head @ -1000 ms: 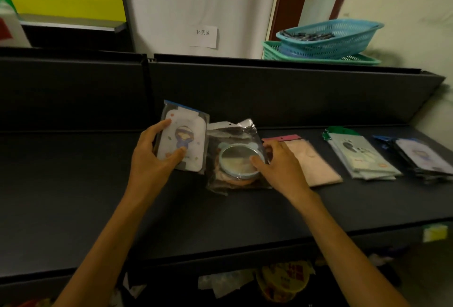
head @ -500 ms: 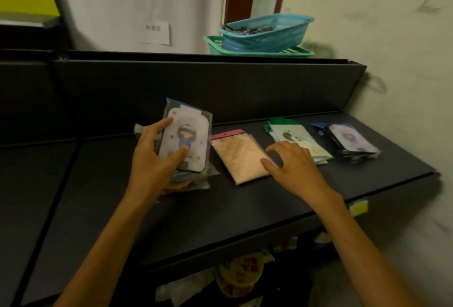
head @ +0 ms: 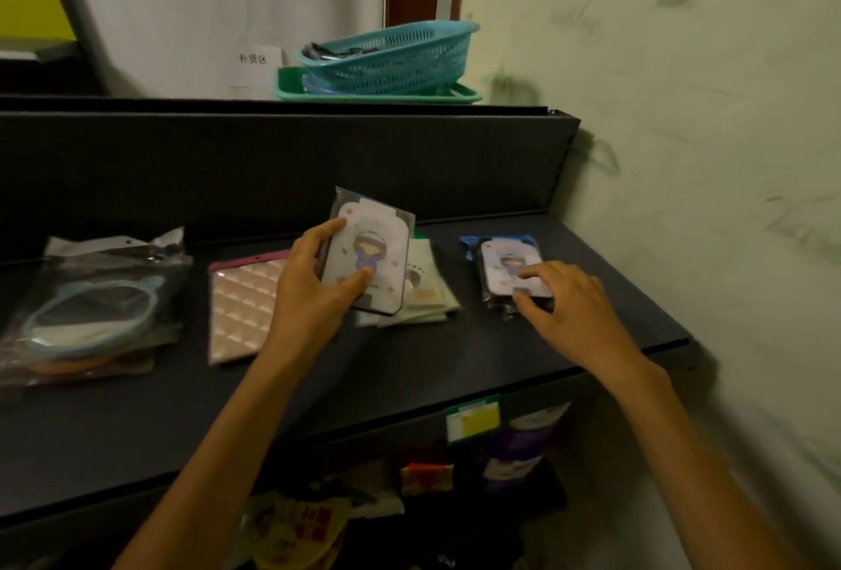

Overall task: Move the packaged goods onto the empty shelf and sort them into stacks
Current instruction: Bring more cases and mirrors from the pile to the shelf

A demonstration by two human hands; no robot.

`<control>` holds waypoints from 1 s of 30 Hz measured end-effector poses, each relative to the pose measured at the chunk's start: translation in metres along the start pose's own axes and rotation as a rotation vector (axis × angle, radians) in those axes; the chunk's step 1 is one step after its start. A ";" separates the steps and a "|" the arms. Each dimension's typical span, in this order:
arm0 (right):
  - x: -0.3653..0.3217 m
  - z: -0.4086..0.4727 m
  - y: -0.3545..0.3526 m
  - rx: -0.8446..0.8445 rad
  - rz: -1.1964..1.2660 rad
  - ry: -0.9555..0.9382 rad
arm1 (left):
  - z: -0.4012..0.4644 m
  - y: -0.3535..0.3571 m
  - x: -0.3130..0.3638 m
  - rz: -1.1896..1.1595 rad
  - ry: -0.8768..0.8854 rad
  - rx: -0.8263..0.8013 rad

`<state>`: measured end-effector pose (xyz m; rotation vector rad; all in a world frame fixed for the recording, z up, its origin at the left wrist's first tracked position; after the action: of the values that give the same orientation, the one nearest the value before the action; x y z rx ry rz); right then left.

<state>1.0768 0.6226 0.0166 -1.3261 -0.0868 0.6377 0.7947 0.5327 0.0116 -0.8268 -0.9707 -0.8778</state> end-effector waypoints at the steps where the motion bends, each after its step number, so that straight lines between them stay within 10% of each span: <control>1: 0.013 0.003 -0.004 0.009 -0.001 -0.003 | 0.003 0.015 0.001 0.000 -0.010 0.007; 18: 0.120 0.038 -0.023 0.040 0.071 -0.008 | 0.069 0.191 -0.002 0.141 -0.204 -0.076; 30: 0.119 0.041 -0.020 0.031 0.106 -0.026 | 0.062 0.189 0.014 0.784 -0.078 -0.197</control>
<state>1.1664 0.7139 0.0110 -1.2988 -0.0276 0.7439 0.9477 0.6611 0.0106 -1.2947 -0.5443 -0.2602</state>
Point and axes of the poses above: each hand's wrist, its own z-axis towards the middle knuckle, its own y-axis out of the palm, x = y × z, the point moved 6 cm from there along z, towards the middle knuckle, and after that the axes turned 5 degrees about -x, right-handed, at the moved point
